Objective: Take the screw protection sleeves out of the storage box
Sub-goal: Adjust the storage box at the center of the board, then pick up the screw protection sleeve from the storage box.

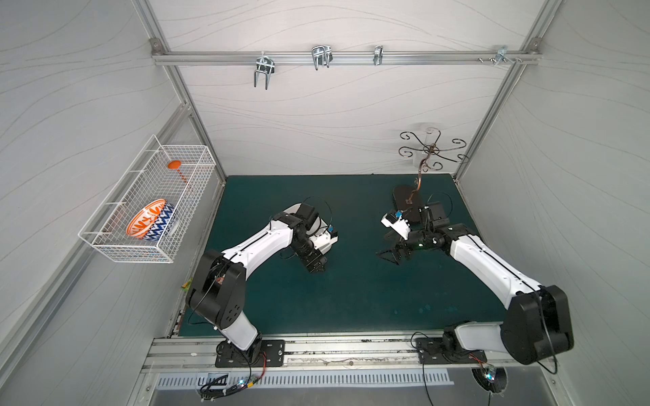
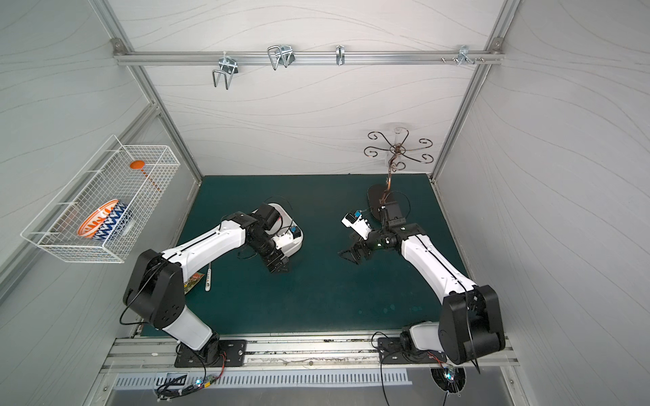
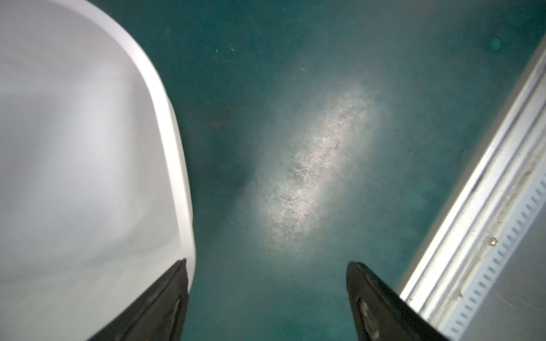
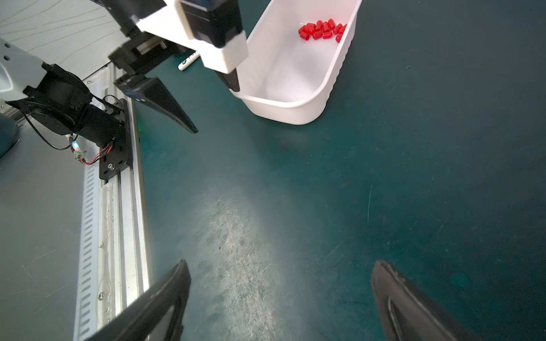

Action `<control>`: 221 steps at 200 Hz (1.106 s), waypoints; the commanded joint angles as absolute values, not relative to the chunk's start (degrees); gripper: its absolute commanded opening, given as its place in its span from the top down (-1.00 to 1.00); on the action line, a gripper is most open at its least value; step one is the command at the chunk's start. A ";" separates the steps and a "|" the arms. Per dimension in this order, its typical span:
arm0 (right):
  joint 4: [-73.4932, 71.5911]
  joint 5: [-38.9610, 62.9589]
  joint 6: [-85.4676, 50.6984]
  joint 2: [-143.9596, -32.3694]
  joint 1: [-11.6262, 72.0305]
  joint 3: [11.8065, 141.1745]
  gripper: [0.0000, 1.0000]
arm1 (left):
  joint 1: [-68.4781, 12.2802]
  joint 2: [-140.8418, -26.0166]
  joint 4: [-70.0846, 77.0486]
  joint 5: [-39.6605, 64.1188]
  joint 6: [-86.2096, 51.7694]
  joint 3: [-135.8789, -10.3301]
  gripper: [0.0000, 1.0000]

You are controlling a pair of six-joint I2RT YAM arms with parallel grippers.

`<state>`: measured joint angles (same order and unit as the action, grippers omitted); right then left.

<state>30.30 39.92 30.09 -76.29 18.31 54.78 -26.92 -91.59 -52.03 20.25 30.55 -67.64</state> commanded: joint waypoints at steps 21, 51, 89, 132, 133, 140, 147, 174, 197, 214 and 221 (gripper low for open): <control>32.34 40.37 31.23 -75.59 18.57 55.59 -0.98 | -22.08 -88.25 -54.21 19.27 30.45 -73.44 -0.73; 32.49 38.82 30.59 -75.50 18.66 56.41 -0.98 | -17.71 -93.21 -49.95 4.68 26.38 -77.91 -0.49; 32.52 35.76 30.17 -76.58 19.58 57.56 -0.98 | -16.66 -102.54 -45.67 -5.43 24.90 -83.23 -0.13; 31.90 34.76 29.44 -77.61 21.18 57.66 -0.98 | -16.39 -113.45 -44.68 -9.67 24.71 -91.82 0.13; 31.90 34.74 29.49 -77.56 21.18 57.66 -0.98 | -16.41 -113.63 -44.71 -9.67 24.75 -91.97 0.13; 31.88 34.65 29.57 -77.47 21.44 57.66 -0.98 | -16.44 -115.11 -44.71 -9.83 24.99 -93.25 0.15; 31.82 34.42 29.68 -77.51 21.56 57.66 -0.98 | -16.44 -116.57 -44.82 -10.15 25.33 -94.40 0.17; 31.83 33.75 29.88 -77.63 21.63 57.65 -0.98 | -16.35 -120.60 -43.50 -11.90 26.21 -97.52 0.23; 31.79 33.40 30.06 -77.66 21.68 57.49 -0.98 | -16.34 -122.87 -42.80 -12.64 26.88 -99.03 0.27; 31.84 33.29 30.28 -77.60 21.64 57.48 -0.98 | -16.24 -123.77 -42.71 -11.80 26.91 -99.01 0.29; 31.86 33.14 30.31 -77.61 21.64 57.48 -0.98 | -16.26 -123.95 -42.51 -11.67 26.95 -98.88 0.30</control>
<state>31.00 33.56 29.85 -77.17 21.32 56.49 -16.38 -122.17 -43.75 -11.40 26.30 -96.73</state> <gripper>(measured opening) 0.989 0.356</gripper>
